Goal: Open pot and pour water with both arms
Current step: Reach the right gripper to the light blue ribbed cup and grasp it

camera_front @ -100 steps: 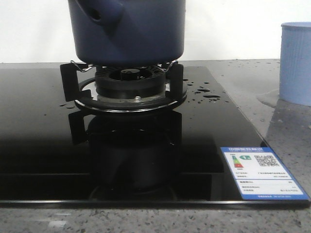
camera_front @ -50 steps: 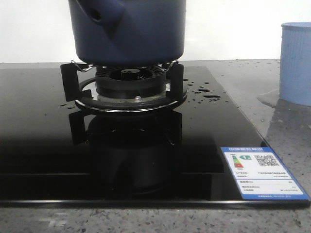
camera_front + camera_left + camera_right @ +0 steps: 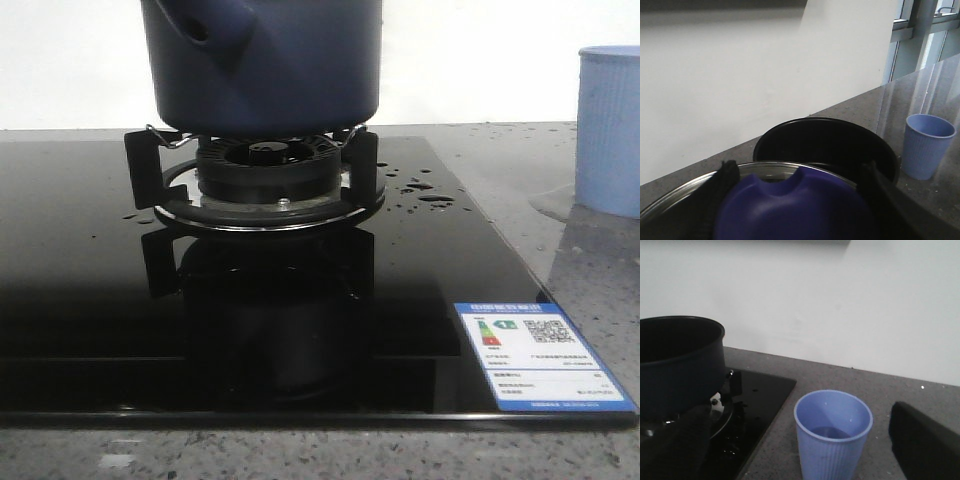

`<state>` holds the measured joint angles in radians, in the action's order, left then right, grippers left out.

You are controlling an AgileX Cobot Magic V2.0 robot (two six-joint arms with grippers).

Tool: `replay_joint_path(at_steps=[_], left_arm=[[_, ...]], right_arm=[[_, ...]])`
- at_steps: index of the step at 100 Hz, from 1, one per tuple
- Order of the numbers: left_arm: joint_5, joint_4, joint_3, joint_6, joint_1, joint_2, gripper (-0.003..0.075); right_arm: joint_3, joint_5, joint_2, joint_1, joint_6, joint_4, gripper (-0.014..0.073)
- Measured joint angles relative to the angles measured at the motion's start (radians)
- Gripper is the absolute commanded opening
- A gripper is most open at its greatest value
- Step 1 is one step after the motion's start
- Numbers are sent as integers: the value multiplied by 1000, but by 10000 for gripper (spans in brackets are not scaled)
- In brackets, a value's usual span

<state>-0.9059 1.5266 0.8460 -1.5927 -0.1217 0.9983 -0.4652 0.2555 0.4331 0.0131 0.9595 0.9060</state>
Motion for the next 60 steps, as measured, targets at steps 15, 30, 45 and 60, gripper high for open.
replay_joint_path(at_steps=[15,30,45,60], left_arm=[[2,56,-2,-2,0,-8,243],[7,105,-2,-36,0,-8,243],[8,127,-2,-45,0,-8,243],[8,127,-4,-51,0,-8,243]], right_arm=[[94,-113,13,0,0,19,636],[129,-156,74,0,0,39,636],[129,-182,164,-6,0,43,636],[129,-201,237,-10,0,50,636]])
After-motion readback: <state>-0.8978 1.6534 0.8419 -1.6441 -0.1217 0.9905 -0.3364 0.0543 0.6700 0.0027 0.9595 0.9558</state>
